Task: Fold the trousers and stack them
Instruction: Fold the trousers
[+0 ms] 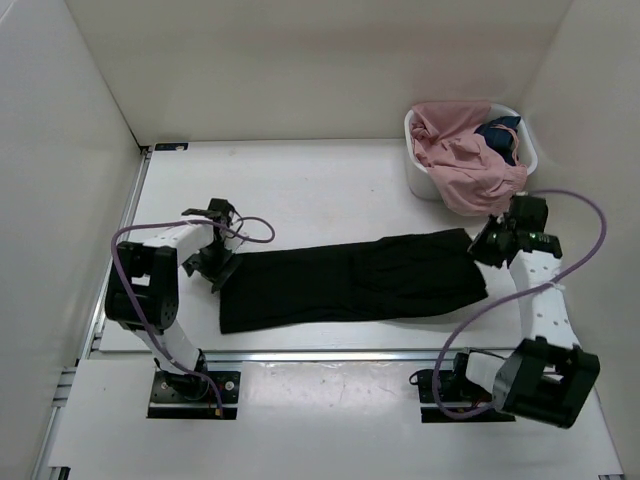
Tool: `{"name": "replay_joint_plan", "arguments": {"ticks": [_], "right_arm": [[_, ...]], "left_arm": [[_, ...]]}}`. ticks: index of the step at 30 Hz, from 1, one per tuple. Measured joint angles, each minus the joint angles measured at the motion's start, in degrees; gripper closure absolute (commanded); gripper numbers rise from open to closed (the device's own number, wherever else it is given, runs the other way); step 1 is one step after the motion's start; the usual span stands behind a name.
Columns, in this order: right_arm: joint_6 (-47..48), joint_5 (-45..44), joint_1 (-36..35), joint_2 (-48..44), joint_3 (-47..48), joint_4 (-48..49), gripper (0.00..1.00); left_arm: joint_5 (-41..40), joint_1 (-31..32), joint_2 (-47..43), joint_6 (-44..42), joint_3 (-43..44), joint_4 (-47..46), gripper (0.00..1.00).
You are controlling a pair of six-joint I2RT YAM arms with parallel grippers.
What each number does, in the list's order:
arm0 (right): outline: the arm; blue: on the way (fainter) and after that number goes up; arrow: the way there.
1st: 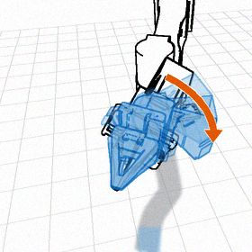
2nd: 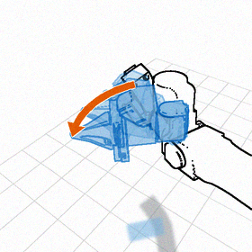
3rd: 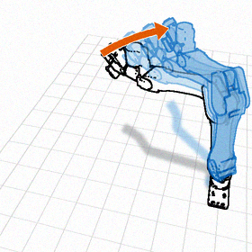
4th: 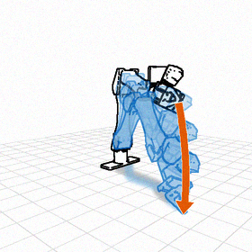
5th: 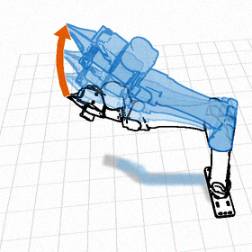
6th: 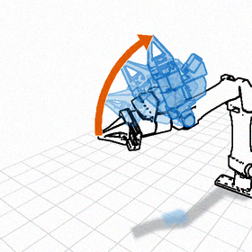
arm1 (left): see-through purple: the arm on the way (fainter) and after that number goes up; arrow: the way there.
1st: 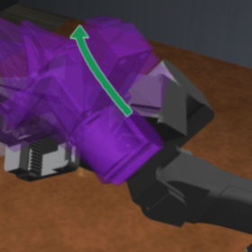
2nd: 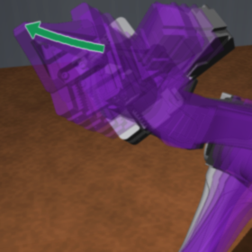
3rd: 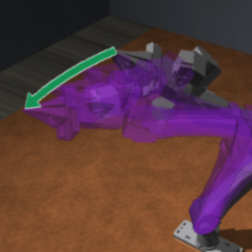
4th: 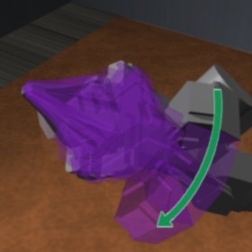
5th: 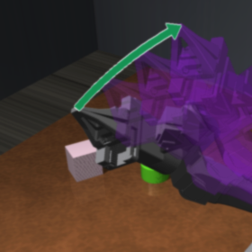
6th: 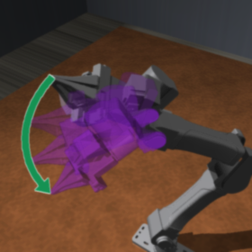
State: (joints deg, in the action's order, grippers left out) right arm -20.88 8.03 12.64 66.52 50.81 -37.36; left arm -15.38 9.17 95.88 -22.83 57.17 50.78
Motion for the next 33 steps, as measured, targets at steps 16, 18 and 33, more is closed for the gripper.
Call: {"name": "replay_joint_plan", "arguments": {"ticks": [16, 18, 33], "right_arm": [[-19.0, -30.8, -63.8, 27.9, 48.6, -24.8, 1.00], [-20.2, -31.2, -68.2, 33.6, 52.9, -24.9, 1.00], [-22.4, -29.5, -74.3, 48.5, 62.5, -17.6, 1.00]], "left_arm": [[16.0, 13.6, 16.4, 1.9, 18.7, 2.1, 0.51], [16.5, 13.4, 17.4, 1.7, 20.0, 2.4, 0.72], [19.3, 13.2, 23.0, 2.1, 27.9, 8.4, 0.80]]}}
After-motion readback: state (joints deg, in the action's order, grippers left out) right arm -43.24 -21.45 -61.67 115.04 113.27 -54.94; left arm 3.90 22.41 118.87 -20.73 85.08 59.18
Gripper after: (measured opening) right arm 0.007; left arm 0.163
